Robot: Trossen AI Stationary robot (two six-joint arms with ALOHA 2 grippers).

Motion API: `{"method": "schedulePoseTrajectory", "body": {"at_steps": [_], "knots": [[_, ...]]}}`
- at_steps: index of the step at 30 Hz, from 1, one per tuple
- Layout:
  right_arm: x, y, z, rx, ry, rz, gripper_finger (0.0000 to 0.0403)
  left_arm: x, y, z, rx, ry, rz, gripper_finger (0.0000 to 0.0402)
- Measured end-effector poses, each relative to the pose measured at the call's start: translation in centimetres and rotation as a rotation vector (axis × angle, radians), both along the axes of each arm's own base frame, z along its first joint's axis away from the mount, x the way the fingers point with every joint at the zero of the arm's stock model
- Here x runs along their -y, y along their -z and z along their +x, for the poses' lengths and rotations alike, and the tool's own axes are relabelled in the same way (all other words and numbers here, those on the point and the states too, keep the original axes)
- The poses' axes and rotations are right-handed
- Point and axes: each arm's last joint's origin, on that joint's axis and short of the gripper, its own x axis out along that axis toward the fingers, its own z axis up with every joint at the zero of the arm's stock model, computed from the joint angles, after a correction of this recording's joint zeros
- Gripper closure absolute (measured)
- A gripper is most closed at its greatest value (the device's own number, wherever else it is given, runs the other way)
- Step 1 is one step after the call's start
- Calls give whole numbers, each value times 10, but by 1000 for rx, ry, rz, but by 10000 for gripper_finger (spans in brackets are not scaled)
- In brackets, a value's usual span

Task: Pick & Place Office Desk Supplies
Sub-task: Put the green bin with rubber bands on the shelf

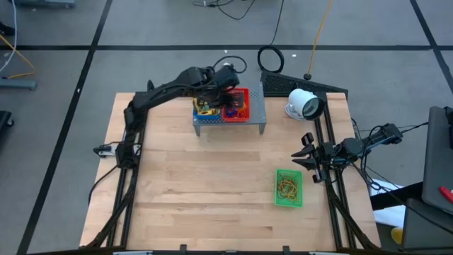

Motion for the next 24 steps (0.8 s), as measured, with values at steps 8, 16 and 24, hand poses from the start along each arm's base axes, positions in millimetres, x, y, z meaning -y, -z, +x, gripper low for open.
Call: {"method": "schedulePoseTrajectory", "body": {"at_steps": [8,16,24], "knots": [[0,0,0,0,0,0,339,39,-32,-6,93,247,112,259],[0,0,0,0,0,1,339,87,-54,-16,85,695,339,259],[0,0,0,0,0,0,339,113,-73,-72,229,1136,611,259]]}}
